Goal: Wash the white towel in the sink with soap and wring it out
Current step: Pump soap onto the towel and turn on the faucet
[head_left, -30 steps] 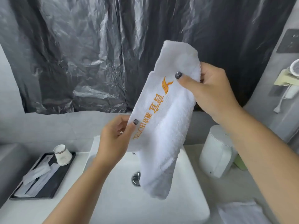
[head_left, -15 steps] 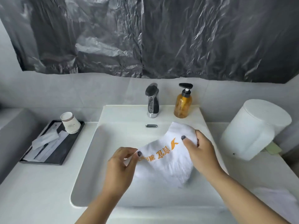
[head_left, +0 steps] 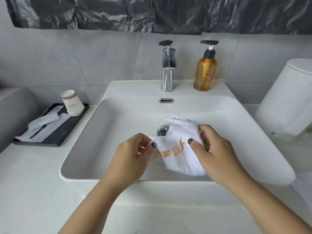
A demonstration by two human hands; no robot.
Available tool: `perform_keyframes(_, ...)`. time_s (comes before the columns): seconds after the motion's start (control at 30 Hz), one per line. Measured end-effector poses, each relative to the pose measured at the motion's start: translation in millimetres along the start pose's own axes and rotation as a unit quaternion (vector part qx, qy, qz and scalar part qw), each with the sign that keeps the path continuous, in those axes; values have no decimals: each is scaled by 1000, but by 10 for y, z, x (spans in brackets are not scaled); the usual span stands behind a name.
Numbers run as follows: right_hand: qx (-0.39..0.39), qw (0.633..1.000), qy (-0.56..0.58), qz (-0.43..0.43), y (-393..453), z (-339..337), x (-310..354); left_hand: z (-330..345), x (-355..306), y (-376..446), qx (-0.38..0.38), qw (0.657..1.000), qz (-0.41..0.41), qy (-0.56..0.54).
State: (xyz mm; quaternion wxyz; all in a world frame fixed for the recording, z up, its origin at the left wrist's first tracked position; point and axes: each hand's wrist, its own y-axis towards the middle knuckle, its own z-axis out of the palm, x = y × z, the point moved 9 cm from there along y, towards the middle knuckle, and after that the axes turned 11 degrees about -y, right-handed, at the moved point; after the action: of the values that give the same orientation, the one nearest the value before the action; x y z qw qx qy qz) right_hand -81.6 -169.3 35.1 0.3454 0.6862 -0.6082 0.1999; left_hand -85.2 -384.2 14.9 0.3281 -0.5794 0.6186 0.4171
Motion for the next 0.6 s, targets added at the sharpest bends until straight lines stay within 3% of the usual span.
perform_keyframes(0.2,-48,988,-118,-84,-179,65,143,-42,-39,-28,-19,999,26,11)
perform_keyframes(0.6,-136,976,-169,-24,-194,-55,127,-67,-143,-45,-80,992,47,82)
